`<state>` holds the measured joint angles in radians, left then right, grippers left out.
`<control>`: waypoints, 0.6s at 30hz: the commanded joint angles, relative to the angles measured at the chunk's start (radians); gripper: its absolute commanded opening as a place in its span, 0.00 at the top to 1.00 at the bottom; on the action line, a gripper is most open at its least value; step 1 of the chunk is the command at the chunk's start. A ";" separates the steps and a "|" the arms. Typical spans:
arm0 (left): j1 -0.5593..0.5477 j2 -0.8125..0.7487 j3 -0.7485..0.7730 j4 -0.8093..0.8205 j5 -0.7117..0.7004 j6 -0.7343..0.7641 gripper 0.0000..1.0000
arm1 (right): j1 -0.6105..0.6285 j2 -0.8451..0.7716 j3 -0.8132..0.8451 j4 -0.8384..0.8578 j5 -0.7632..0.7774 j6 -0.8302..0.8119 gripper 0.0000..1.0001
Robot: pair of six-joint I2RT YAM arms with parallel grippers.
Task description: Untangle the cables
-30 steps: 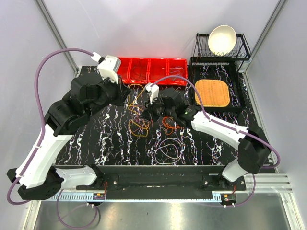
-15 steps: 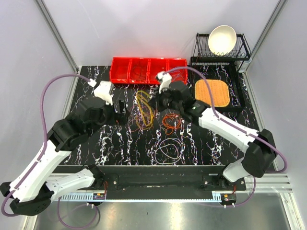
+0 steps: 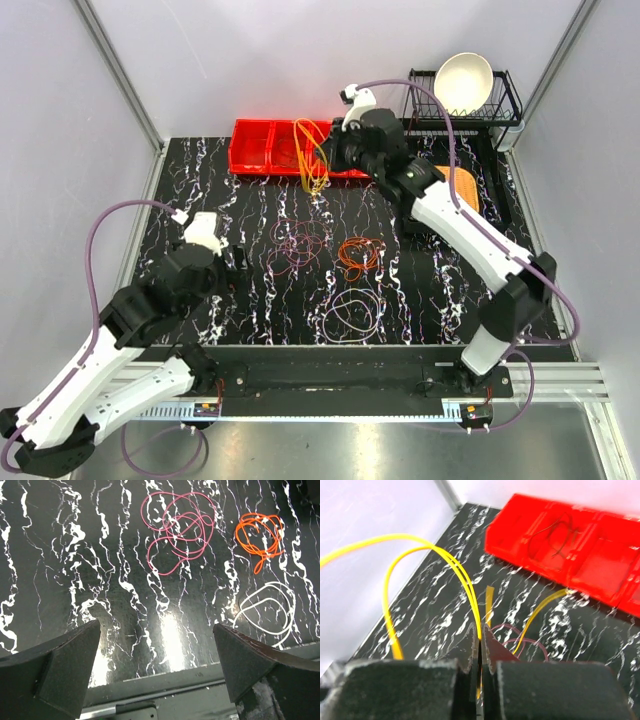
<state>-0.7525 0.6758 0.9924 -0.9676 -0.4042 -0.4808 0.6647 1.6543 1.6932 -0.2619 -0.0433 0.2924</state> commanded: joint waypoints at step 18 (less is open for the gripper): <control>0.012 -0.111 -0.084 0.098 -0.110 -0.022 0.01 | -0.189 0.568 0.664 -0.095 -0.092 -0.127 1.00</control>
<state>-0.7464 0.5468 0.9073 -0.9230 -0.4831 -0.5060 0.5156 2.1456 2.2158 -0.3462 -0.0792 0.1932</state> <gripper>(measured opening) 0.987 0.013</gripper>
